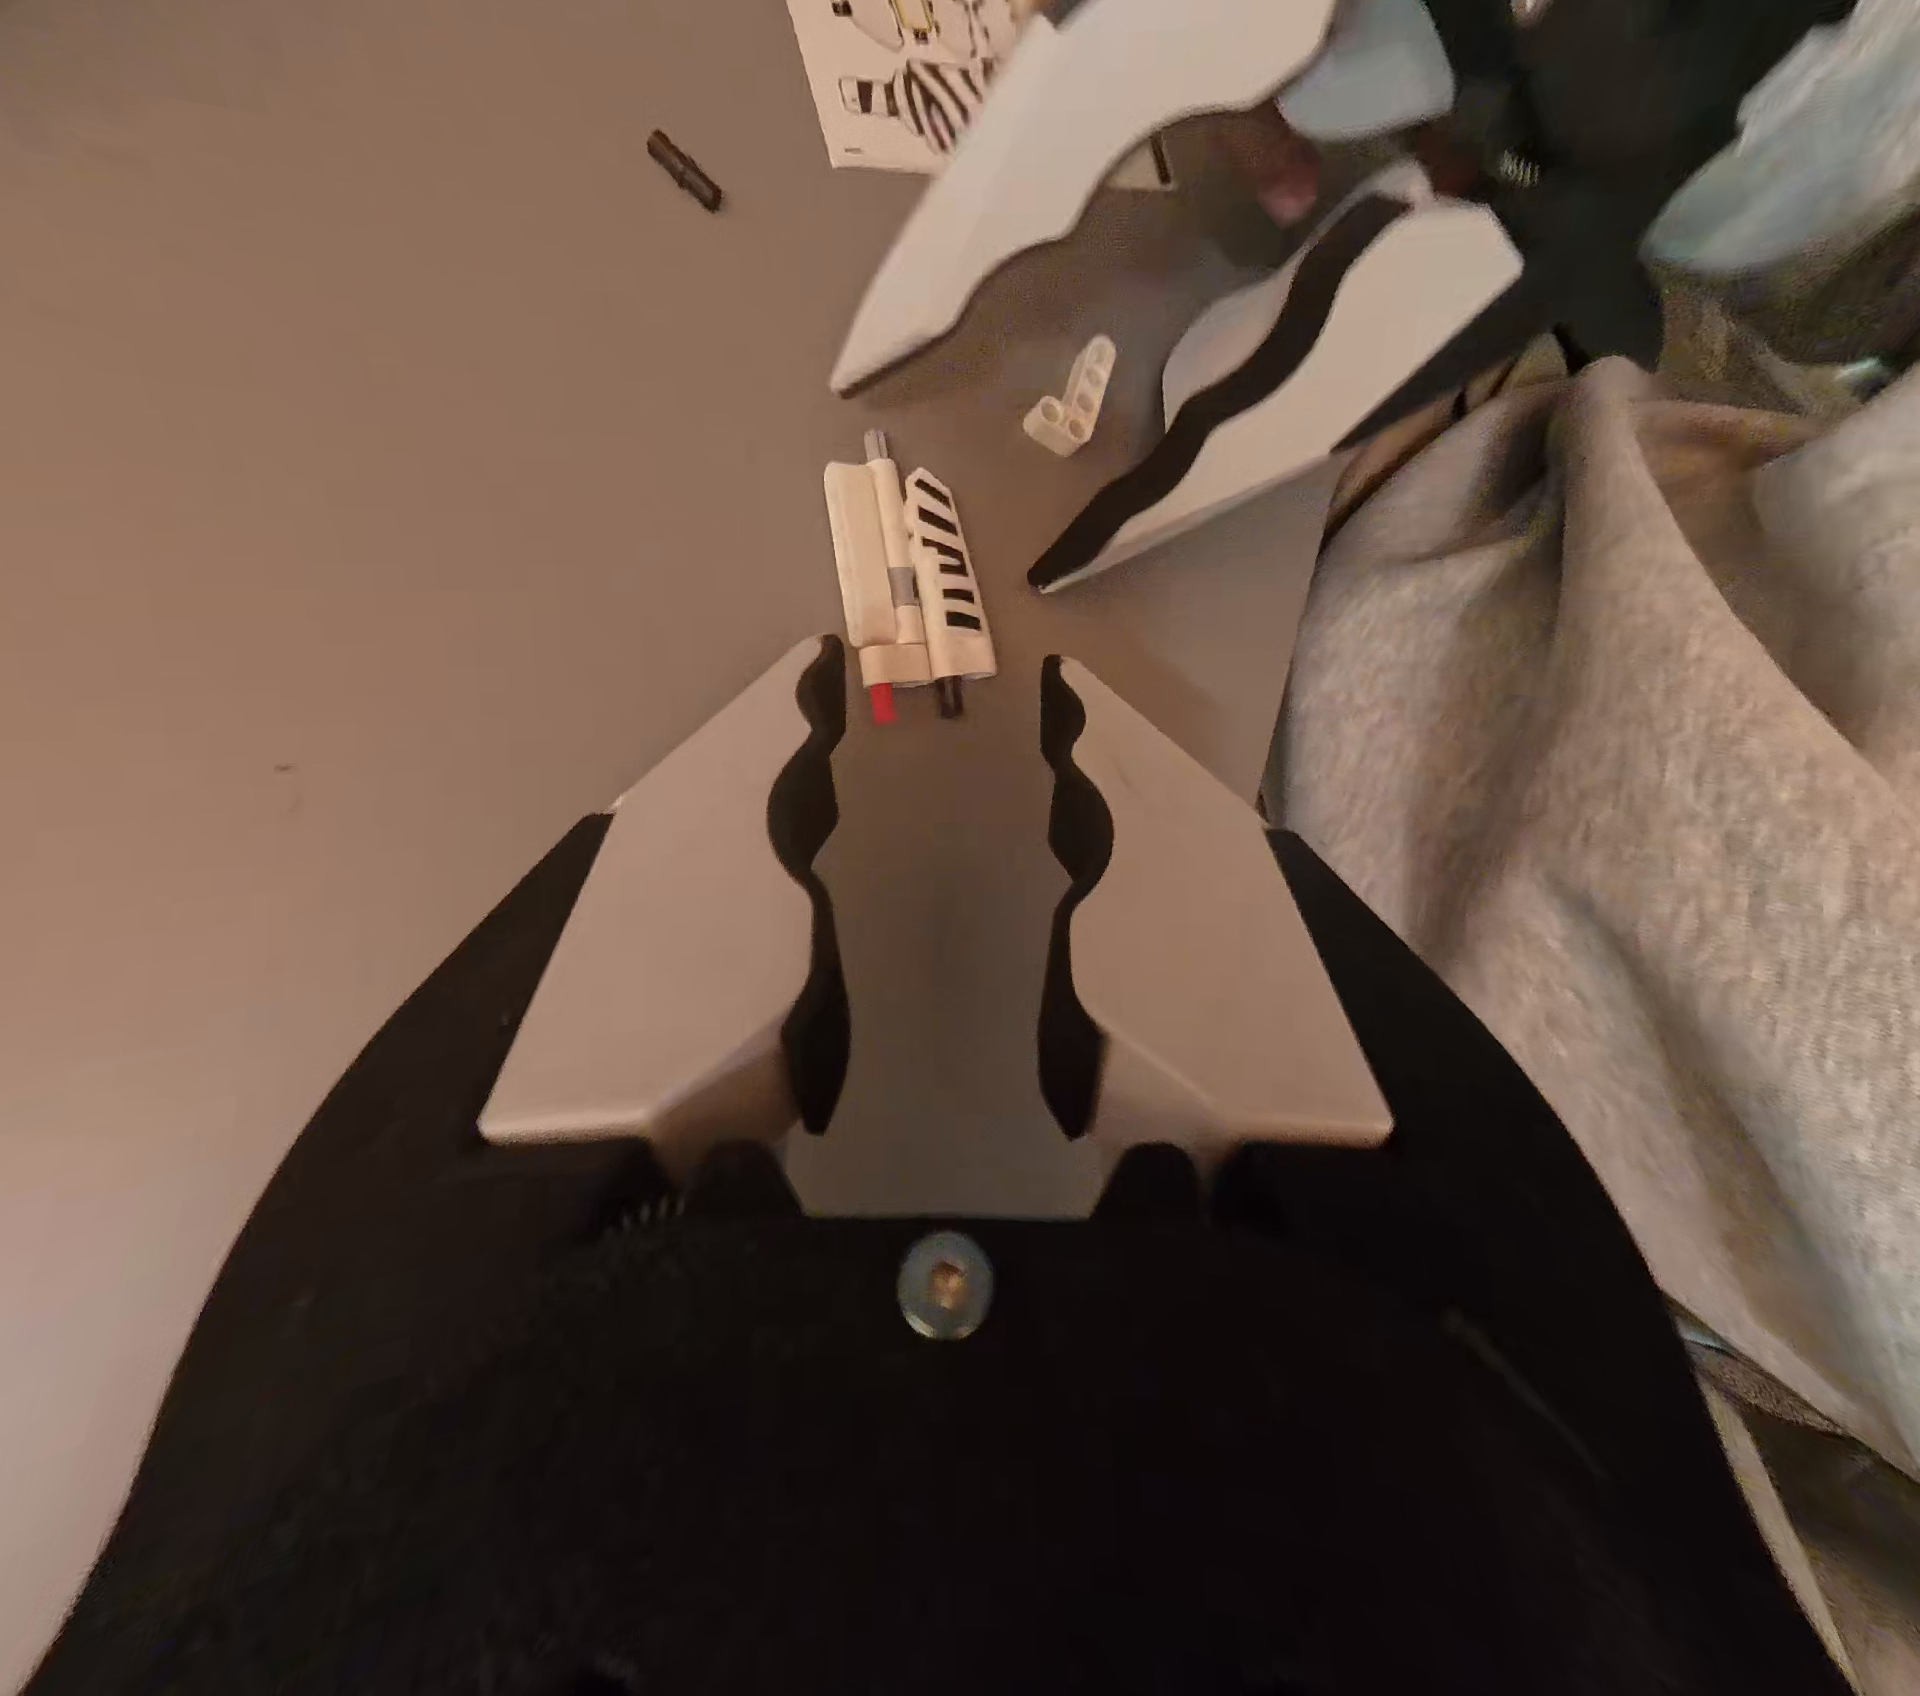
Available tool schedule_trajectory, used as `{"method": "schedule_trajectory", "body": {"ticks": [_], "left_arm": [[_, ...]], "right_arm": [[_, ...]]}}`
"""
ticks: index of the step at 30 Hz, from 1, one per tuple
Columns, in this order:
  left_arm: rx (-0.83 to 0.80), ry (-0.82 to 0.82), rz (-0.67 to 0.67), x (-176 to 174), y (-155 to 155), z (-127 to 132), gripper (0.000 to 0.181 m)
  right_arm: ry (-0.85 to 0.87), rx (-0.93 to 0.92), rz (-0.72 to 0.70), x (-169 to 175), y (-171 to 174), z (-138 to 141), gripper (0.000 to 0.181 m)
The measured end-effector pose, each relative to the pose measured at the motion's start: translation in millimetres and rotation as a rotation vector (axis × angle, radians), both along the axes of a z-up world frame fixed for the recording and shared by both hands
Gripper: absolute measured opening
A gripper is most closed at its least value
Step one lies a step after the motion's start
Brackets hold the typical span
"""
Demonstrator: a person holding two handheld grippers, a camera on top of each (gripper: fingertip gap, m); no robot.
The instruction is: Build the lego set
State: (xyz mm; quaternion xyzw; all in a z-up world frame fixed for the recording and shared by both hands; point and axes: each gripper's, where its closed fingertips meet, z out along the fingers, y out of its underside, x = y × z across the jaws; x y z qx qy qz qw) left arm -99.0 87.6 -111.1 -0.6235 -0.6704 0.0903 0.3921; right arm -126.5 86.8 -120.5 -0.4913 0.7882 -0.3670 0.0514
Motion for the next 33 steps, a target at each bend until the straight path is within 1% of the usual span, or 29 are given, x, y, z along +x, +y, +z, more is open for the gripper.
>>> {"method": "schedule_trajectory", "body": {"ticks": [3,4,7,8,9,12,13,14,16,18,19,20,23,28,32,33], "left_arm": [[-0.012,-0.030,-0.012,-1.0,1.8,-8.7,0.039],[-0.014,-0.030,-0.012,-1.8,1.6,-9.6,0.039],[-0.013,-0.020,-0.014,-4.4,1.6,-10.4,0.041],[-0.014,-0.018,-0.016,-4.6,1.5,-11.0,0.042],[-0.017,-0.015,-0.017,-4.6,0.9,-11.7,0.044],[-0.031,0.022,-0.013,-5.3,-3.8,-9.3,0.049],[-0.040,0.058,-0.009,-7.0,-5.9,-4.5,0.051],[-0.045,0.100,-0.007,-8.9,-7.3,2.1,0.053],[-0.067,0.197,0.000,-13.4,-10.3,19.0,0.056],[-0.099,0.274,-0.013,-15.9,-8.1,32.5,0.056],[-0.124,0.285,-0.023,-16.3,-7.0,34.5,0.055],[-0.141,0.291,-0.042,-16.4,-3.6,35.3,0.052],[-0.137,0.291,-0.077,-22.0,7.2,34.5,0.050],[-0.136,0.235,-0.094,-32.6,14.8,17.2,0.047],[-0.037,0.275,-0.118,-41.8,27.1,19.7,0.034],[-0.014,0.283,-0.131,-42.2,30.5,21.2,0.020]], "right_arm": [[-0.078,0.150,0.120,4.4,-2.7,-4.0,0.060],[-0.093,0.196,0.160,6.9,-2.4,-4.9,0.058],[-0.049,0.294,0.235,8.8,-1.0,-12.8,0.042],[-0.034,0.302,0.244,8.5,-1.1,-12.5,0.029],[-0.017,0.301,0.245,8.0,-1.4,-12.8,0.029],[-0.027,0.280,0.201,5.0,-3.4,-9.7,0.028],[-0.060,0.274,0.180,4.2,-3.4,-5.9,0.025],[-0.111,0.267,0.156,3.4,-3.8,0.6,0.015],[-0.215,0.281,0.113,-0.8,-1.3,13.6,0.013],[-0.291,0.324,0.069,-7.7,3.3,20.6,0.013],[-0.311,0.336,0.050,-11.3,5.3,21.6,0.004],[-0.329,0.336,0.040,-13.9,7.1,22.8,0.001],[-0.376,0.349,0.002,-18.6,10.2,26.5,0.000],[-0.439,0.375,-0.029,-21.5,13.0,31.5,0.000],[-0.568,0.398,-0.001,-15.3,19.1,46.8,0.000],[-0.606,0.399,0.005,-14.1,20.0,52.5,0.000]]}}
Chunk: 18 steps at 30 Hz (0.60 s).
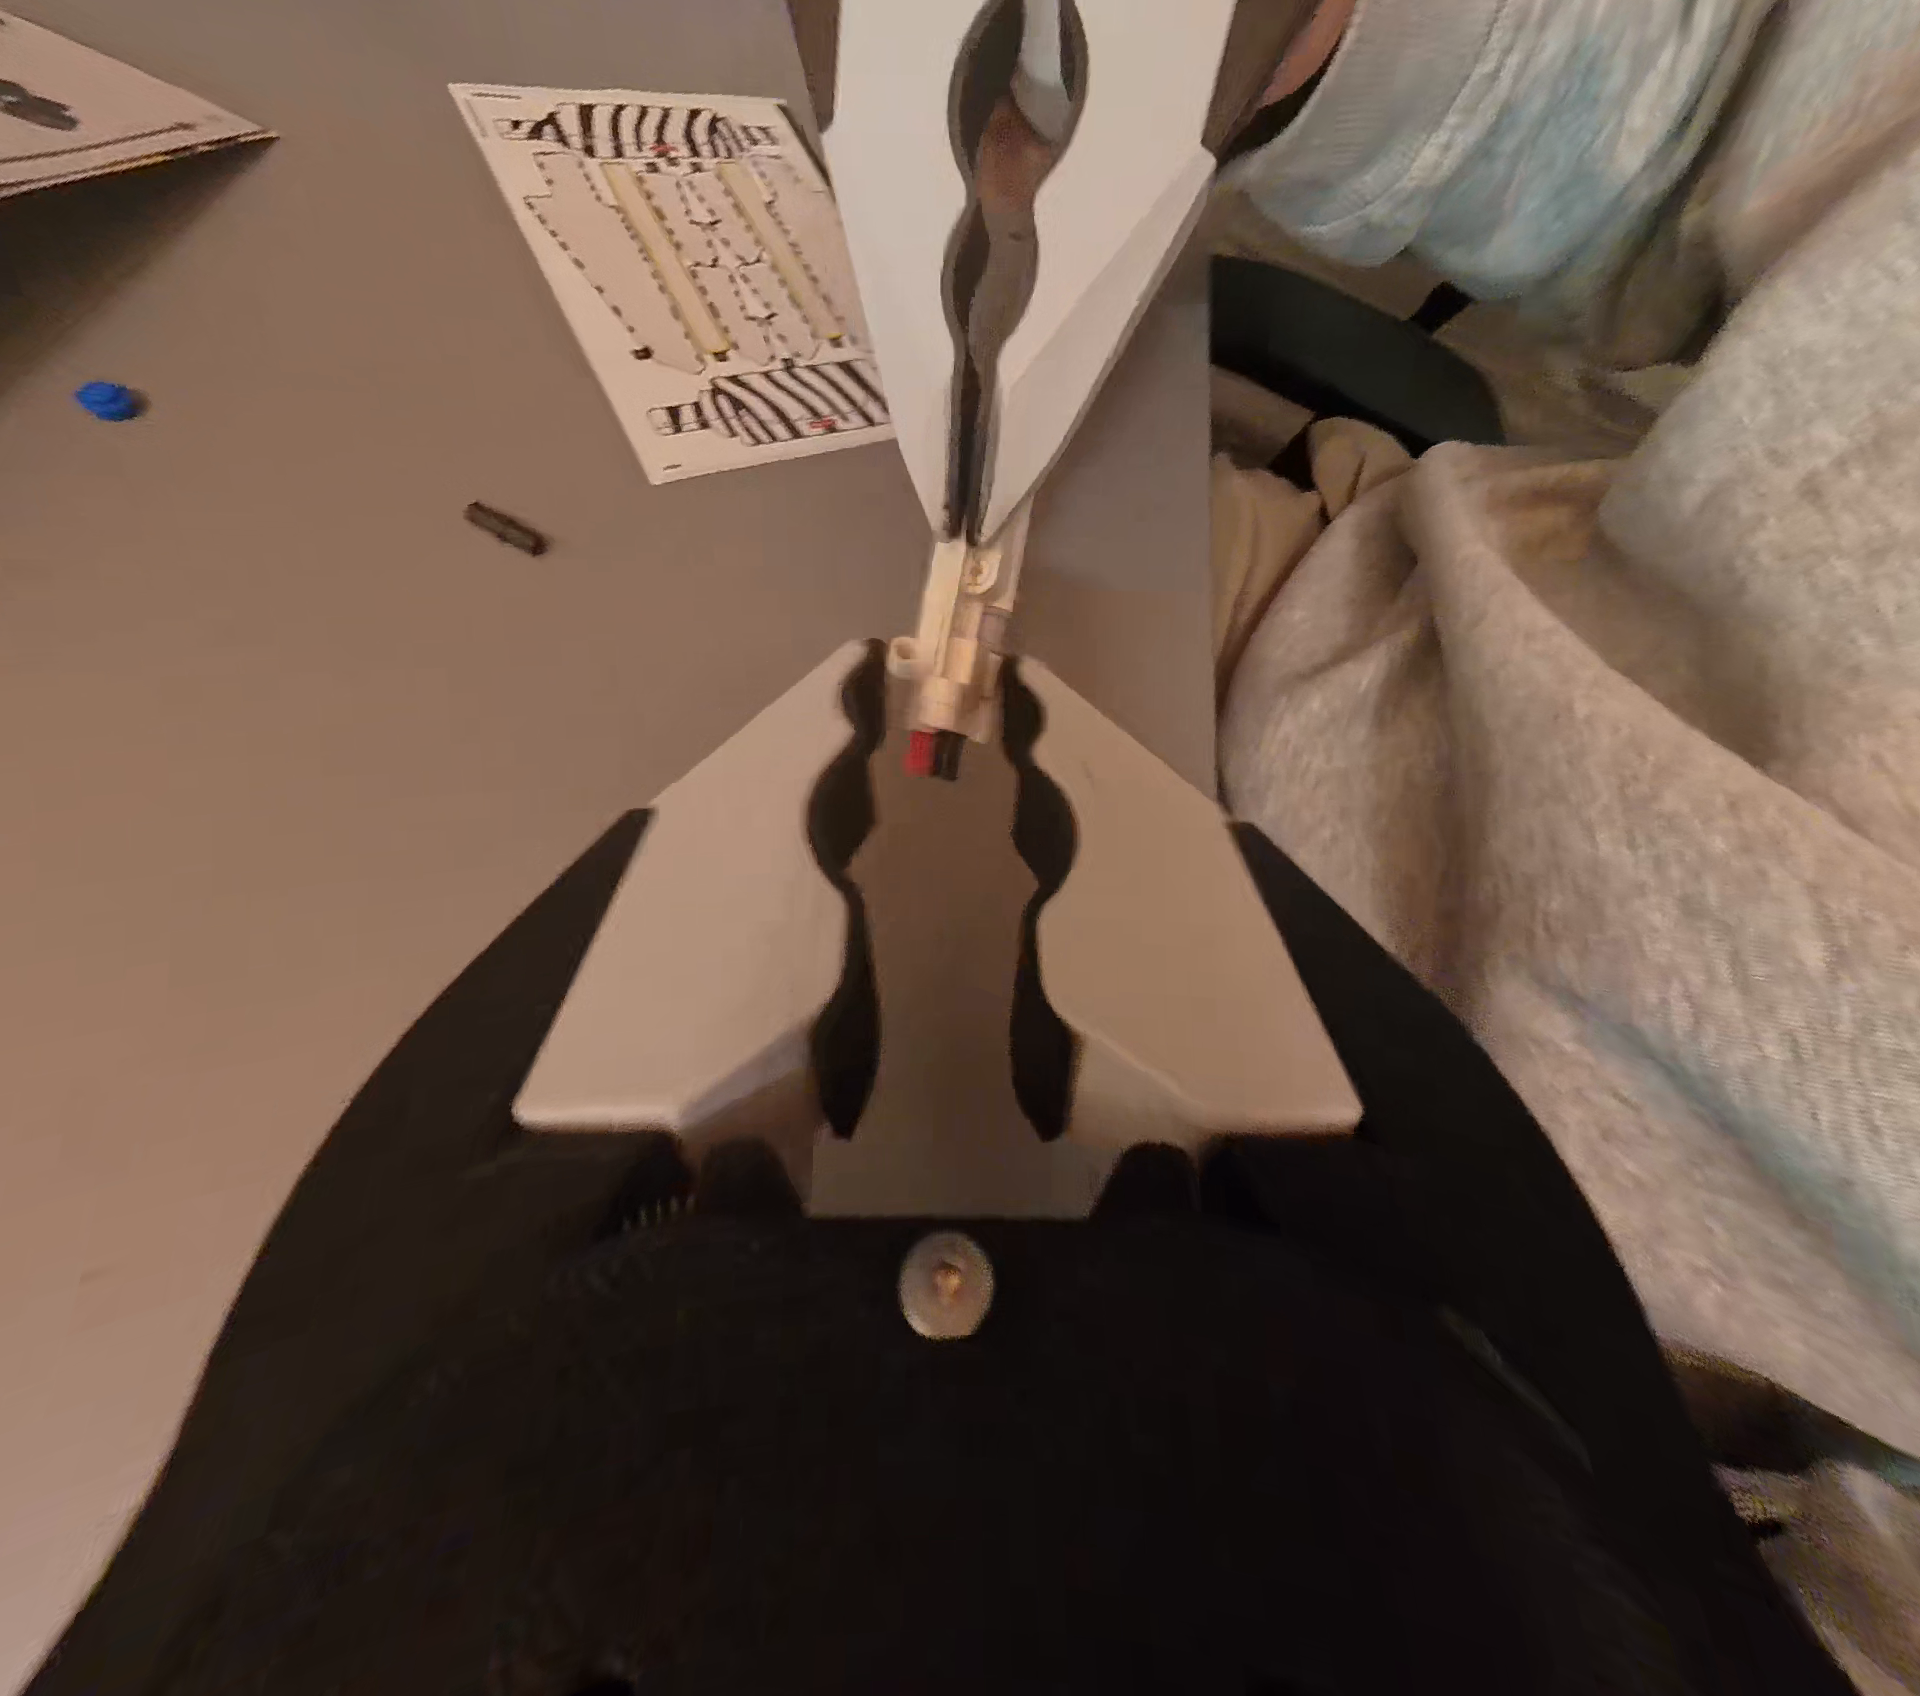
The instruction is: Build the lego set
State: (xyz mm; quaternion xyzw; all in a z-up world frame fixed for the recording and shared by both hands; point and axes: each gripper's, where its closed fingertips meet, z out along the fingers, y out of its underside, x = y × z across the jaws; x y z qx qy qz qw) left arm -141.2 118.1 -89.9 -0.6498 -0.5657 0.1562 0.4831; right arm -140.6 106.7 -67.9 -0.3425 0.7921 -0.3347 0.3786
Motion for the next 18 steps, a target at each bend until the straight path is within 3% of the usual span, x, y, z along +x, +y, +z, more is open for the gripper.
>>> {"method": "schedule_trajectory", "body": {"ticks": [5,8,10,15,18], "left_arm": [[0.071,0.046,-0.044,2.9,7.4,11.4,0.016],[0.155,0.075,-0.053,5.1,6.8,18.1,0.015],[0.217,0.076,-0.070,7.2,8.1,19.7,0.015],[0.358,0.133,-0.118,9.1,13.2,32.8,0.015],[0.395,0.150,-0.133,10.6,14.9,37.7,0.015]], "right_arm": [[-0.032,-0.047,-0.017,-3.3,2.5,9.2,0.004],[-0.035,-0.125,-0.025,-5.3,5.1,18.8,0.041],[-0.021,-0.199,-0.009,-4.5,9.6,25.6,0.049],[0.196,-0.463,0.029,1.8,16.4,22.4,0.051],[0.267,-0.513,0.044,6.7,17.4,18.5,0.036]]}}
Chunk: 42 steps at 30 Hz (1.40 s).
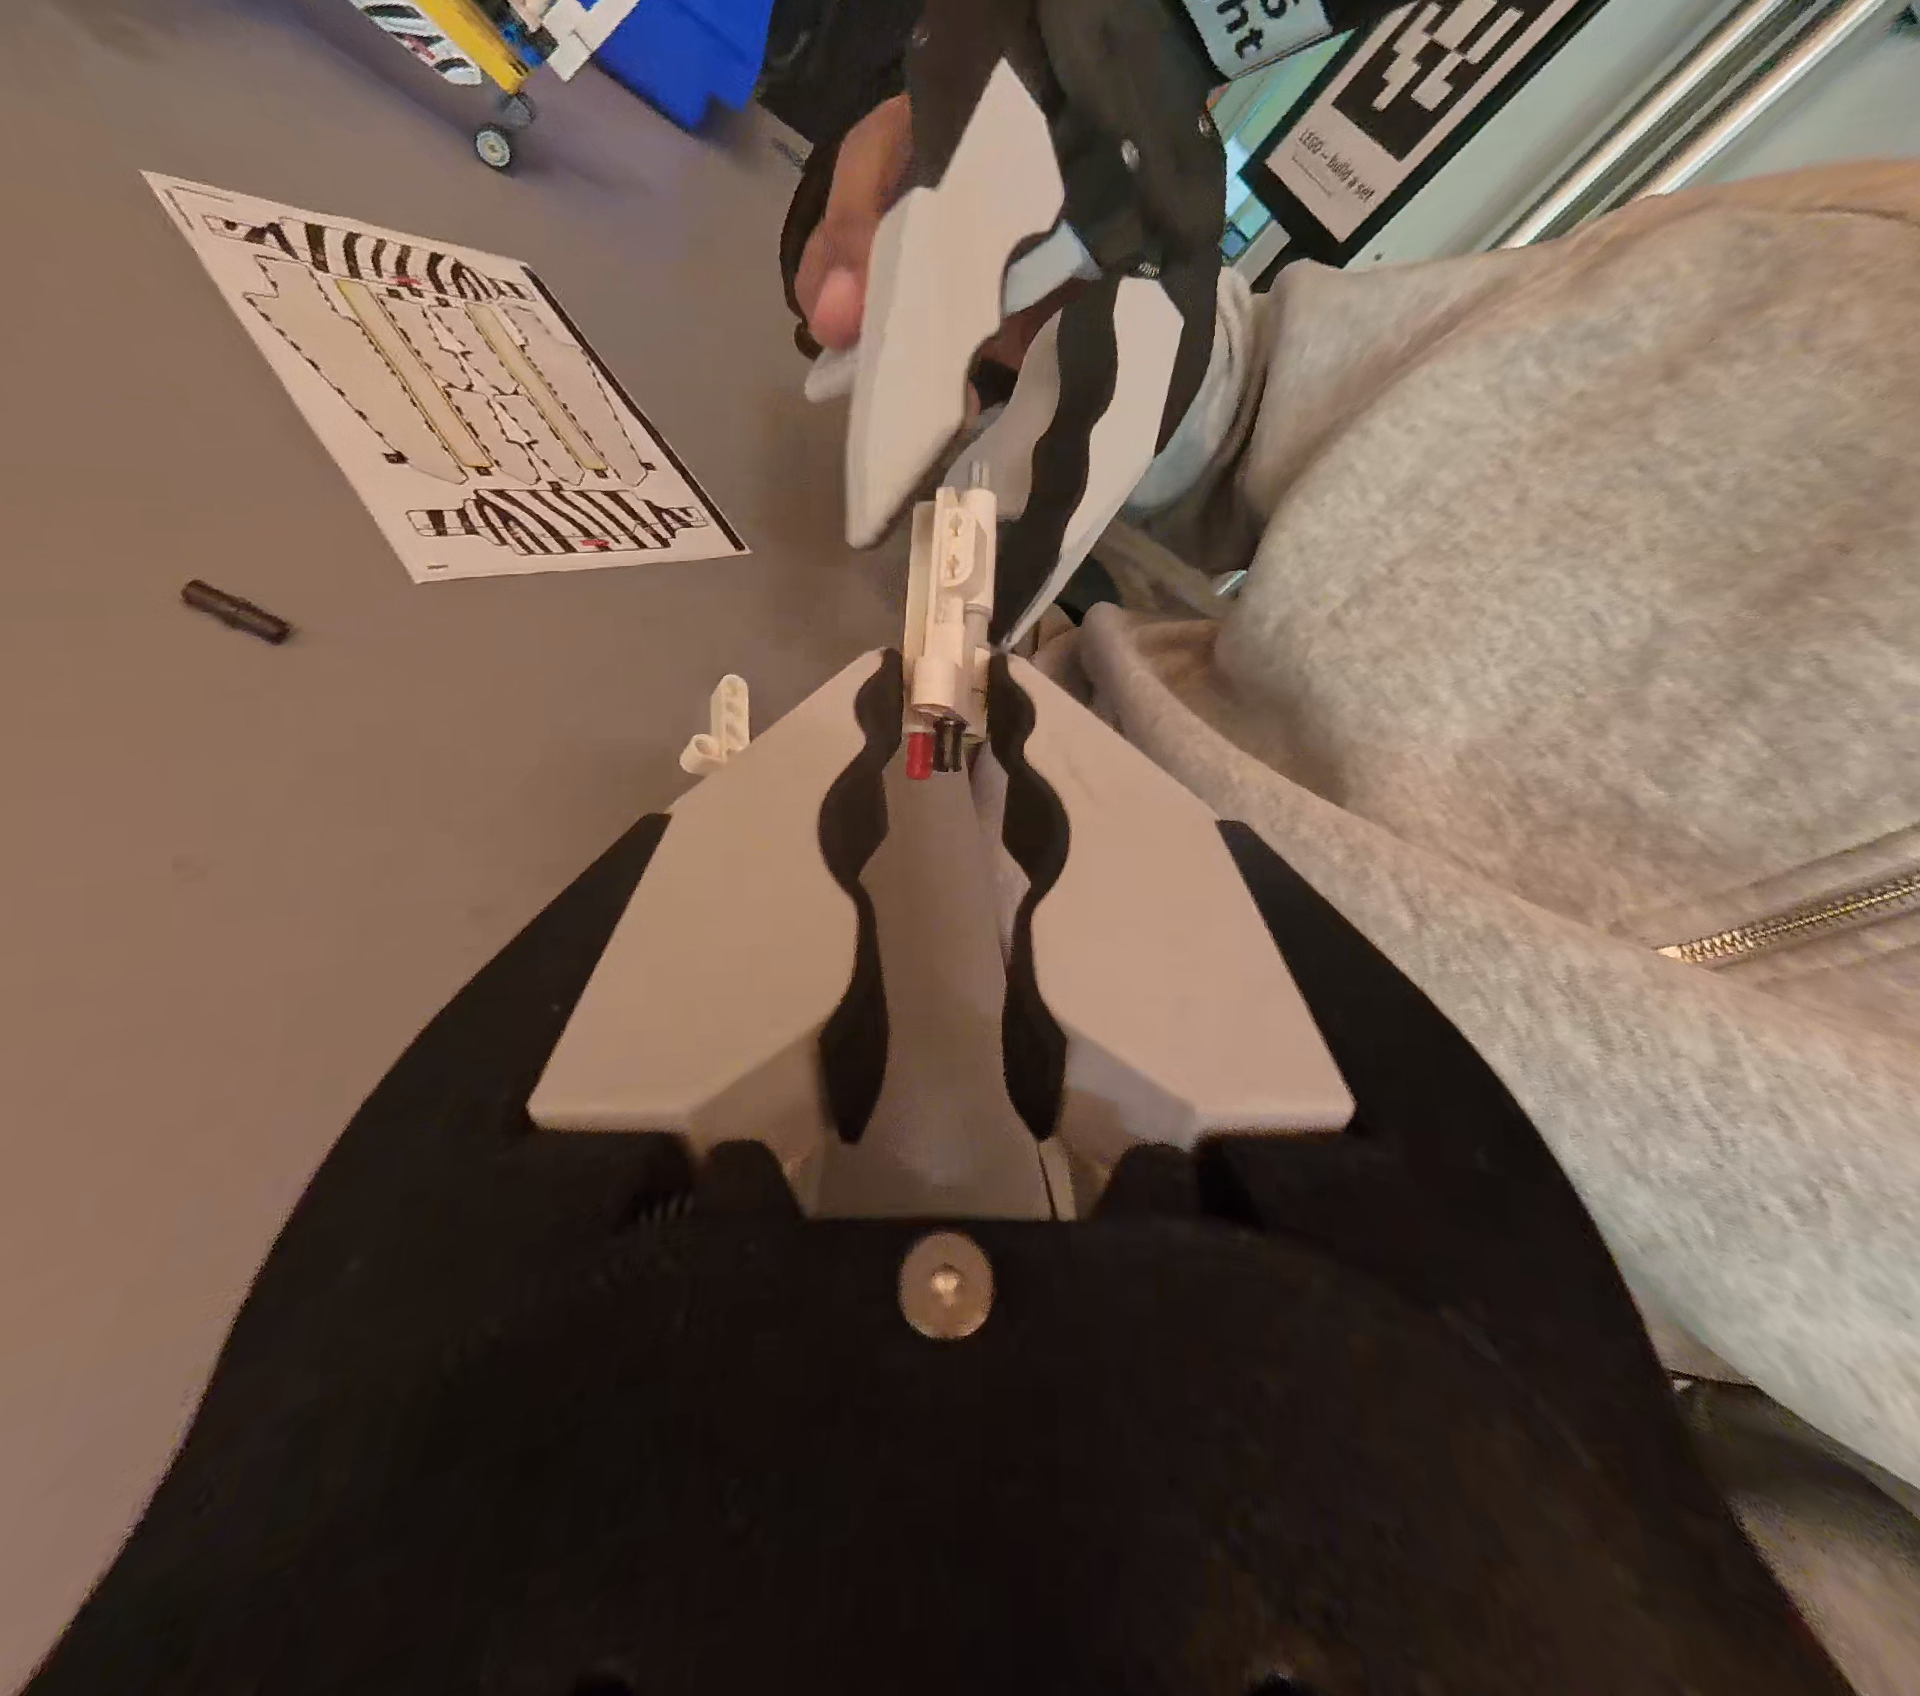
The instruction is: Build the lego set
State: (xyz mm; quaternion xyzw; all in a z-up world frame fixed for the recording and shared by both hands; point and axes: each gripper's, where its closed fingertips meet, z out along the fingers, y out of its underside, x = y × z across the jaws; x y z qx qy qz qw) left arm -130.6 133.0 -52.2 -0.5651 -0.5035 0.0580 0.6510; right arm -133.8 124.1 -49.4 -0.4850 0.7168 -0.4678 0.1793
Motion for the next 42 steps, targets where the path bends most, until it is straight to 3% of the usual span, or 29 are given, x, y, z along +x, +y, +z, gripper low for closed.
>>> {"method": "schedule_trajectory", "body": {"ticks": [2,4,7,14,20,26,29,31,35,37,42], "left_arm": [[0.010,0.003,-0.007,0.5,1.2,0.6,0.015],[0.025,0.013,0.005,-0.7,-0.7,3.0,0.015],[0.024,0.025,0.055,-4.7,-8.1,4.5,0.034],[-0.029,0.067,0.120,-7.4,-16.4,8.8,0.015],[-0.035,0.070,0.129,-11.0,-16.4,7.3,0.006],[0.011,0.092,0.144,-14.1,-18.6,12.1,0.006],[0.031,0.146,0.135,-13.4,-15.8,20.8,0.034],[-0.015,0.180,0.153,-14.4,-14.7,24.1,0.035],[-0.113,0.177,0.201,-19.8,-15.9,19.8,0.024],[-0.087,0.171,0.186,-20.6,-13.8,19.8,0.007],[0.039,0.163,0.195,-24.1,-18.8,24.0,0.006]], "right_arm": [[-0.021,-0.019,0.001,1.5,-0.5,5.0,0.019],[-0.040,0.005,-0.001,-0.1,-1.2,6.9,0.018],[-0.079,0.070,-0.047,-7.2,-6.2,6.6,0.018],[-0.299,0.320,-0.107,-16.0,-8.3,8.0,0.016],[-0.271,0.430,-0.145,-14.6,-6.0,-16.4,0.014],[-0.326,0.443,-0.158,-13.6,-6.0,-15.1,0.013],[-0.418,0.455,-0.147,-13.9,-5.2,-4.2,0.008],[-0.479,0.484,-0.137,-14.6,-3.9,1.8,0.007],[-0.511,0.518,-0.144,-17.3,-2.7,0.8,0.007],[-0.519,0.540,-0.131,-15.2,0.2,0.2,0.007],[-0.569,0.480,-0.149,-18.8,-4.7,9.1,0.008]]}}
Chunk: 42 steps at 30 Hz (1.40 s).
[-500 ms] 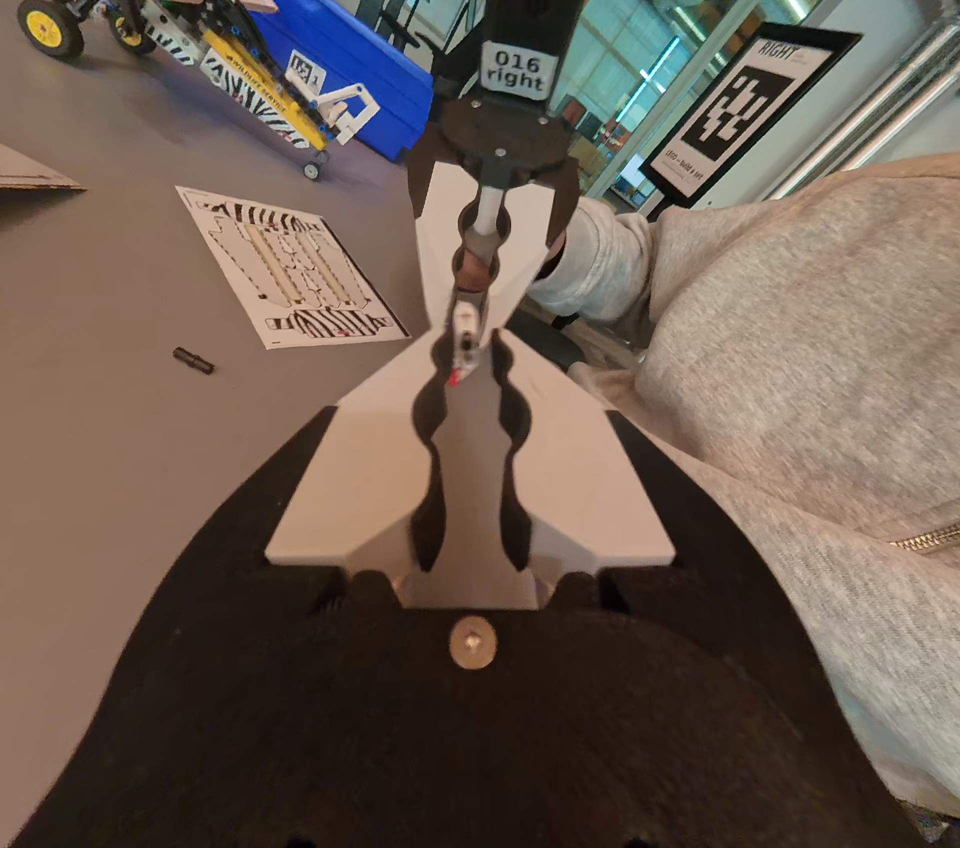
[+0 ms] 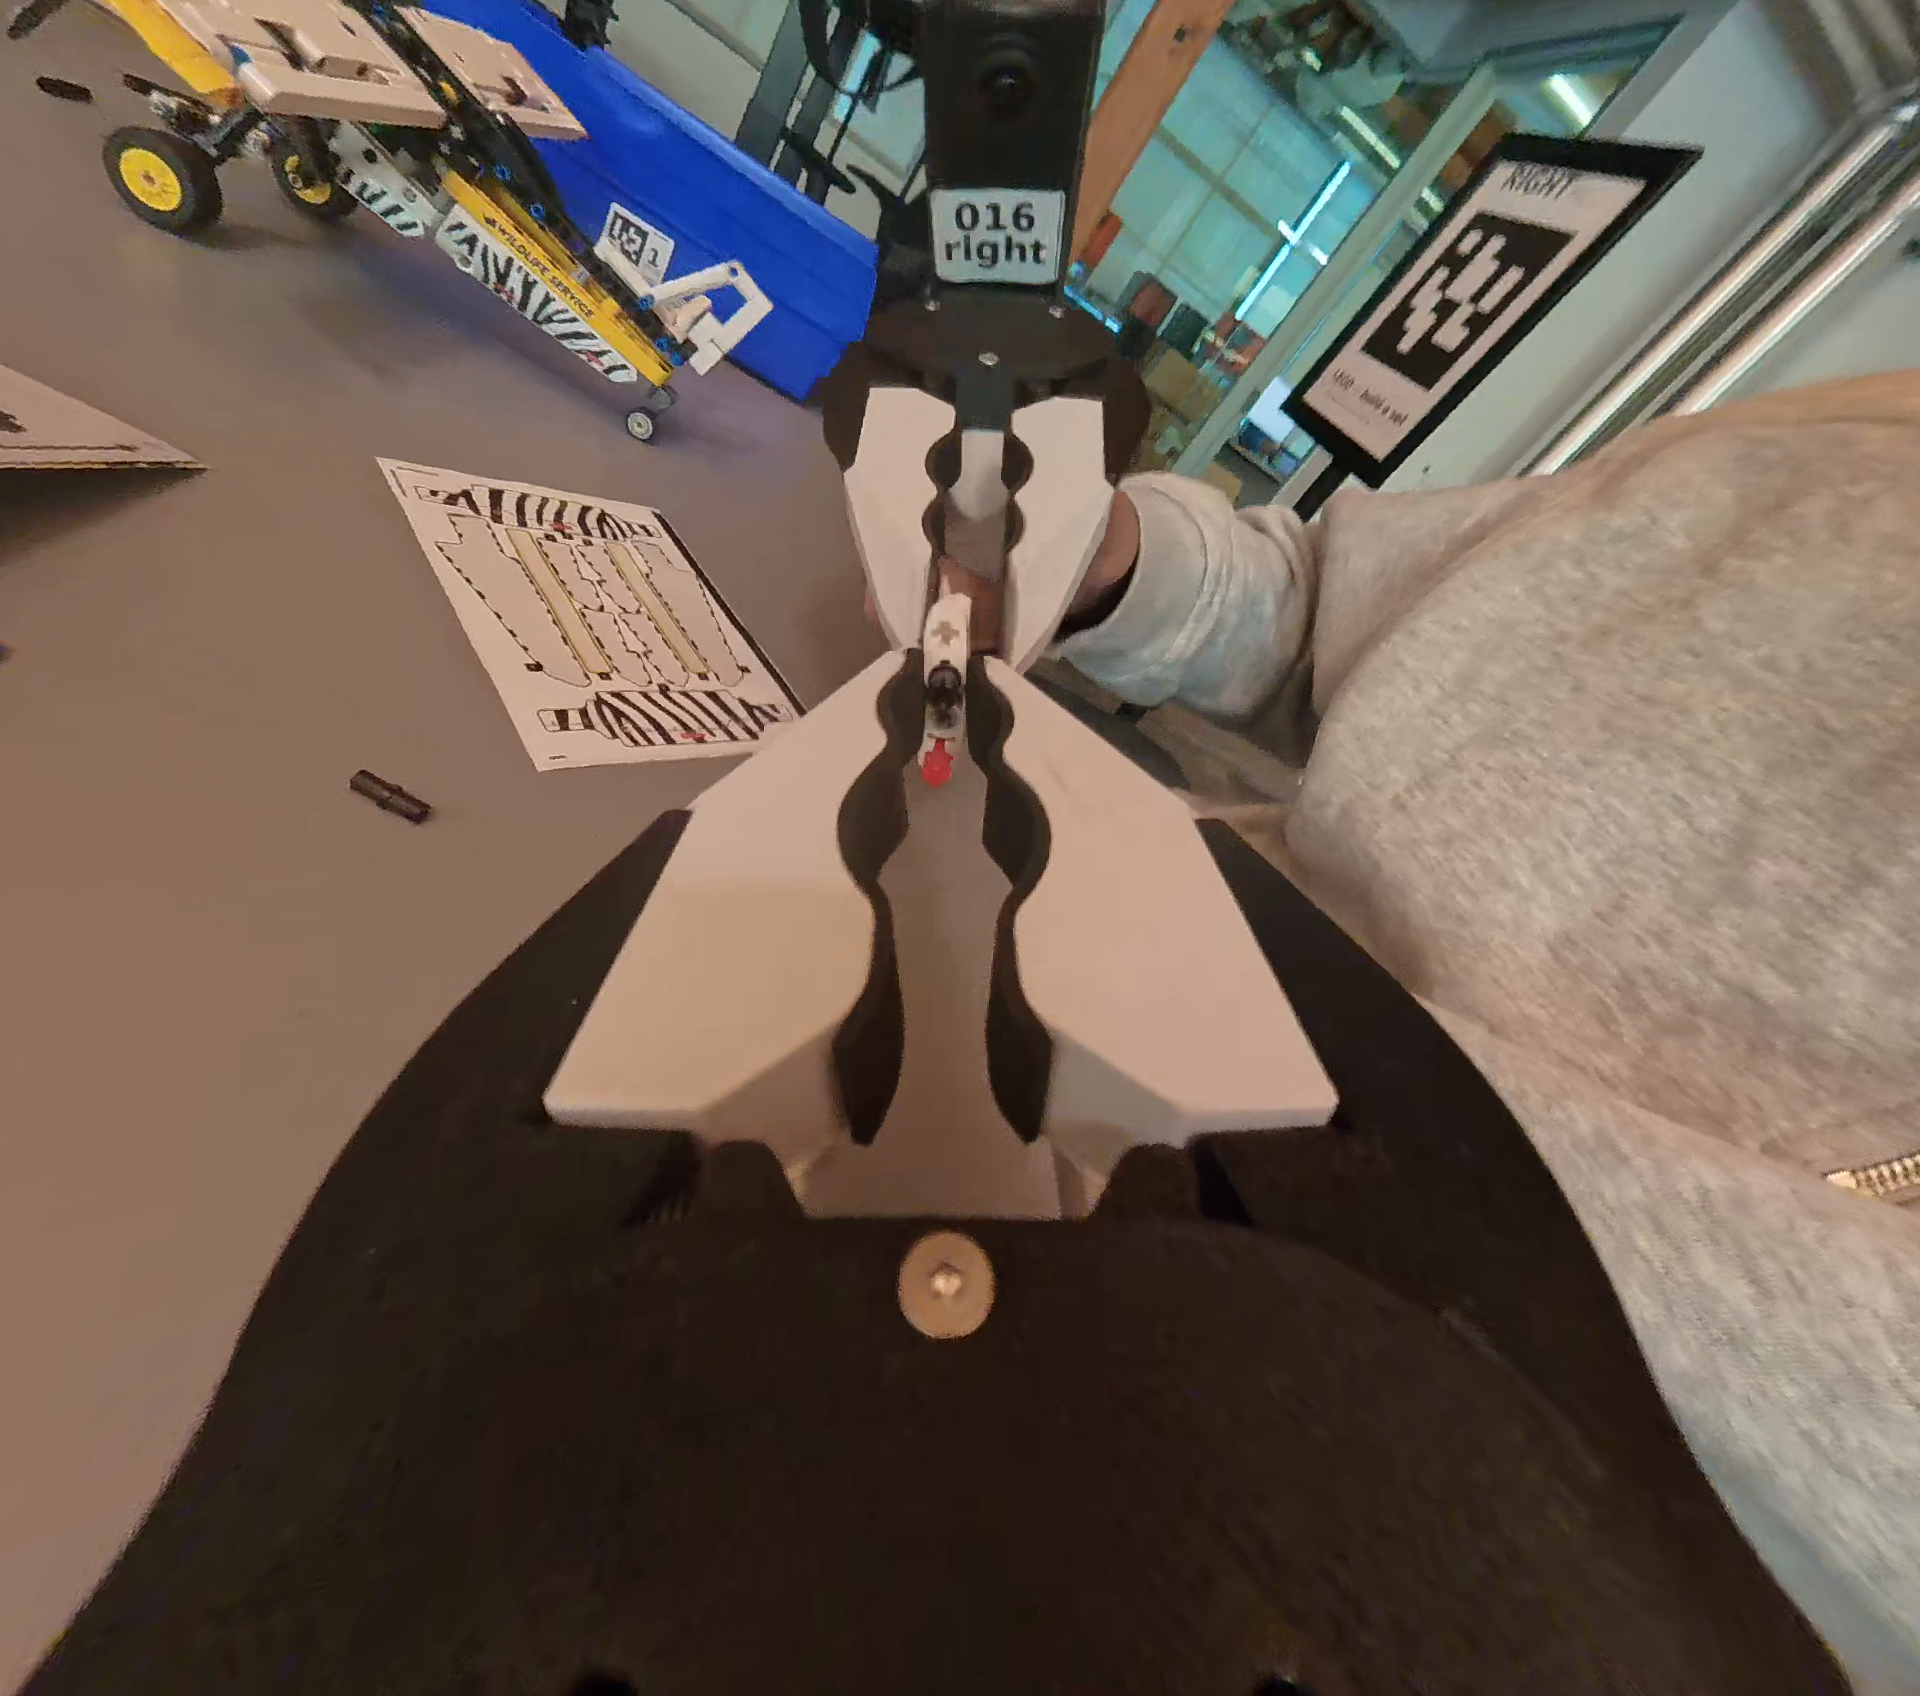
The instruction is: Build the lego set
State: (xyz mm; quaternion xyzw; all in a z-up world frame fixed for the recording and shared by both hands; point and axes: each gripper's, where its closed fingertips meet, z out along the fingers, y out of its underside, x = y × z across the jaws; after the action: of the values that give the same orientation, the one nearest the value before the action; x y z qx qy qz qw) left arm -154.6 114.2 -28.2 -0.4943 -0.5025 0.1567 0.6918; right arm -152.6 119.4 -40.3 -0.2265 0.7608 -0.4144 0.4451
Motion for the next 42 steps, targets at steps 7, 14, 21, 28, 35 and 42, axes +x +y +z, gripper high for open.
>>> {"method": "schedule_trajectory", "body": {"ticks": [7,14,21,28,35,42], "left_arm": [[0.151,0.063,0.021,-8.4,-2.1,14.1,0.005],[0.223,0.100,0.024,-11.4,-2.5,20.1,0.005],[0.274,0.123,0.054,-5.2,-15.7,26.7,0.026],[0.111,0.008,0.306,17.0,-65.4,6.3,0.023],[0.169,0.003,0.305,20.8,-75.6,-6.0,0.017],[0.116,0.000,0.324,22.9,-76.8,-7.0,0.013]], "right_arm": [[-0.167,-0.101,-0.122,-8.8,-9.8,24.0,0.021],[-0.169,-0.138,-0.156,-10.3,-12.3,27.6,0.006],[-0.113,-0.104,-0.158,-12.4,-13.5,25.1,0.005],[0.253,0.025,-0.141,-25.9,-7.4,0.1,0.006],[0.882,0.249,0.125,-28.3,7.6,-44.2,0.006],[1.069,0.347,0.273,-19.7,11.1,-54.4,0.006]]}}
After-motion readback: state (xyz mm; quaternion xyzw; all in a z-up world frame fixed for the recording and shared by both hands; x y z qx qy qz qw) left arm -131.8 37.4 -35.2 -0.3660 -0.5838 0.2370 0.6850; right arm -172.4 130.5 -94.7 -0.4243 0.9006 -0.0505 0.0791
